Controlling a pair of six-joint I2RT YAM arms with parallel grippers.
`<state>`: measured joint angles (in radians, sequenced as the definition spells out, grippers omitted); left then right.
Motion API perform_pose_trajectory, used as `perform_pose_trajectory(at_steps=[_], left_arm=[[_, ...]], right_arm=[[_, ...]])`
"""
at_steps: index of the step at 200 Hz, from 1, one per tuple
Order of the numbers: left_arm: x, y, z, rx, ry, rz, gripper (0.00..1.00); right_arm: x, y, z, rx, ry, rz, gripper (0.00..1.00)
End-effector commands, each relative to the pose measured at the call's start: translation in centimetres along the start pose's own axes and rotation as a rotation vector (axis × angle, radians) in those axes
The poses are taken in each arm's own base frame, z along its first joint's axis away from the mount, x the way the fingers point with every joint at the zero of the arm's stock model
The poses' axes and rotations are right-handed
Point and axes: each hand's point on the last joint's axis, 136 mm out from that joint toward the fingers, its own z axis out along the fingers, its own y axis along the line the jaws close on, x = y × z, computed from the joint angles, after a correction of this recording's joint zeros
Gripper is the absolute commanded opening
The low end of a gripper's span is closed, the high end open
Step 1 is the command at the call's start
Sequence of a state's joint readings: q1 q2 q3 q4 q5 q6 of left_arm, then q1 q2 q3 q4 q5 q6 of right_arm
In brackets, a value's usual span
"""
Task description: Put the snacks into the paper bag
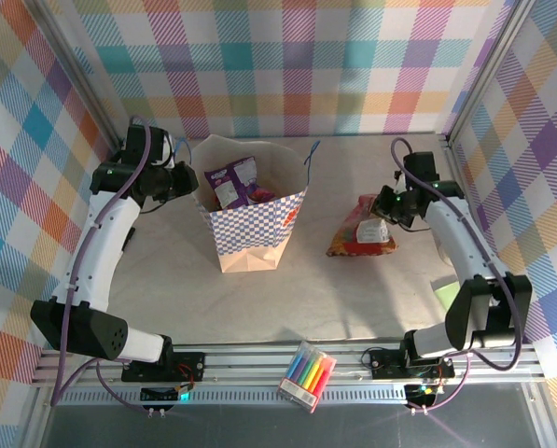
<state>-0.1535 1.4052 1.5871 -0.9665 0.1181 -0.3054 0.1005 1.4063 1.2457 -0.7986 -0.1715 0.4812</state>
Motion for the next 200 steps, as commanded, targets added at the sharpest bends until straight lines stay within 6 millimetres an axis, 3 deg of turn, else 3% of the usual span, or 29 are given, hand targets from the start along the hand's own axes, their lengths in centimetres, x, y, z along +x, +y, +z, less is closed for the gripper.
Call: perform_pose_trajectory(at_steps=[1, 92, 138, 200], left_arm=[[-0.9, -0.8, -1.5, 0.039, -0.037, 0.019, 0.24], [-1.1, -0.8, -1.1, 0.041, -0.044, 0.016, 0.25], [-1.3, -0.9, -0.7, 0.046, -0.043, 0.010, 0.25], [-1.5, -1.0, -0.7, 0.056, -0.046, 0.007, 0.25]], right_arm=[[-2.0, 3.8, -5.4, -0.085, -0.137, -0.089, 0.00], [-4.7, 12.4, -16.9, -0.178, -0.395, -0.315, 0.00], [-6.3, 15.5, -22.4, -0.241, -0.539, -0.383, 0.00], [-6.4, 19.9, -28.5, -0.406, -0.694, -0.451, 0.00]])
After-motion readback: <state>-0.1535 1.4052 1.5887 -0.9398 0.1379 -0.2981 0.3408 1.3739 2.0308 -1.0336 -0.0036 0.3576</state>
